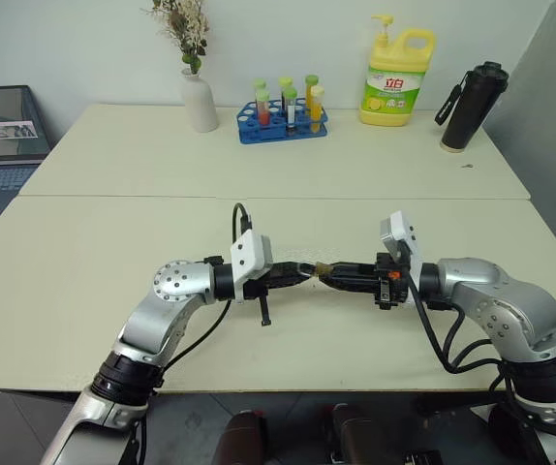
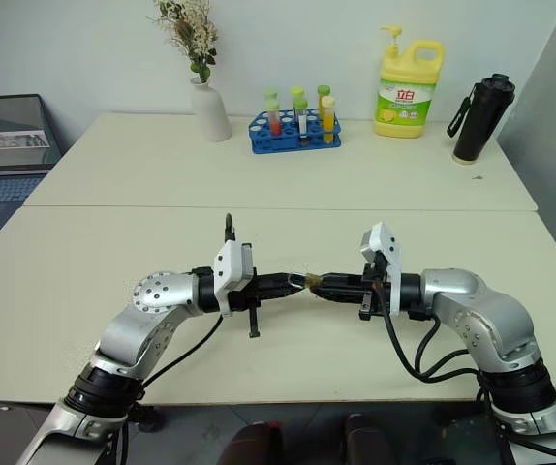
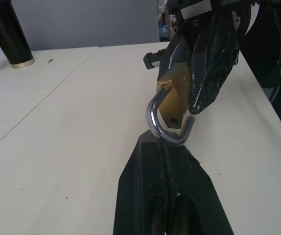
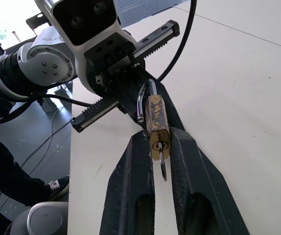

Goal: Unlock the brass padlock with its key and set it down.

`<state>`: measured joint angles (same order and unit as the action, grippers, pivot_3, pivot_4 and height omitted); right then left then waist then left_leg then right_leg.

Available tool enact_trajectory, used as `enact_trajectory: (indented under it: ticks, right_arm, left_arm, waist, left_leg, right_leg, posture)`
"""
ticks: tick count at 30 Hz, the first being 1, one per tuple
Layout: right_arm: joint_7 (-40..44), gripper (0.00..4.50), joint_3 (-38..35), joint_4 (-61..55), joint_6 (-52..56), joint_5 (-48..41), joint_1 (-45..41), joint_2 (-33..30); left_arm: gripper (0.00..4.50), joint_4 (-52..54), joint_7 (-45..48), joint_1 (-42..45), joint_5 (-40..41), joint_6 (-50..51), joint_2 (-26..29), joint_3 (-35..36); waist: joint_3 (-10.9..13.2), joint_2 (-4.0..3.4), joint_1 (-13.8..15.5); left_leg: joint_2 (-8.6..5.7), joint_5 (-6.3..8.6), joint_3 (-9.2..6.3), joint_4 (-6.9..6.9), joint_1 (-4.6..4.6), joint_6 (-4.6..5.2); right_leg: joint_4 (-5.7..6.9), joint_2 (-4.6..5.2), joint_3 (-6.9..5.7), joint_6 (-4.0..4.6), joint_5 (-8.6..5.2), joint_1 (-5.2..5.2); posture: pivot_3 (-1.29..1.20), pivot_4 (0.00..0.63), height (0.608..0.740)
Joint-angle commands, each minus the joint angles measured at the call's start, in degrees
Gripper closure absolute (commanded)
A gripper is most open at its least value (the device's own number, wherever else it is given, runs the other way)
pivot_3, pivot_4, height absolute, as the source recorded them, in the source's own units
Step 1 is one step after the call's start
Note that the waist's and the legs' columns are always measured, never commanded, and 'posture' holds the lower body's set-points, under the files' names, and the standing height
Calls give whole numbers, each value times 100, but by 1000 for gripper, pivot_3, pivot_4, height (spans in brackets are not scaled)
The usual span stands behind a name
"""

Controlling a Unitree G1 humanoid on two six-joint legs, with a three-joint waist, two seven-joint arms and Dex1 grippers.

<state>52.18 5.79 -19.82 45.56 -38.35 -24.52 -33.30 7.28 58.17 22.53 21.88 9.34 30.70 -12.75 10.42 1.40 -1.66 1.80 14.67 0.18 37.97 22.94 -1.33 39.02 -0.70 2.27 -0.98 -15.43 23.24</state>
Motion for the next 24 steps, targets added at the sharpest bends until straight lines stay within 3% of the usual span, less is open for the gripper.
enact_trajectory:
  ticks: [1, 15, 24]
  right_arm:
    - [-12, 4403, -62, -21, -144, 54, -40, -1]
    - [60, 4403, 0, 75, -257, 231, 1, 3]
    - [118, 4403, 8, 44, -247, 260, 25, 12]
  left_arm:
    - [4500, 427, 23, -42, 171, 144, 113, 301]
    - [4500, 1289, -65, -90, 914, 1239, 197, 657]
    - [4500, 1227, -159, 10, 813, 1276, 113, 664]
  waist:
    - [0, 0, -1]
    - [0, 0, -1]
    - [0, 0, 0]
  left_leg:
    - [0, 0, 0, 0, 0, 0]
    - [1, 0, 1, 0, 0, 0]
    - [-1, 0, 1, 0, 0, 0]
  right_leg:
    - [0, 0, 0, 0, 0, 0]
    - [0, 1, 1, -1, -1, 0]
    - [0, 0, 2, -1, -1, 0]
  posture:
    - [0, 150, 740]
    - [0, 150, 740]
    - [0, 150, 740]
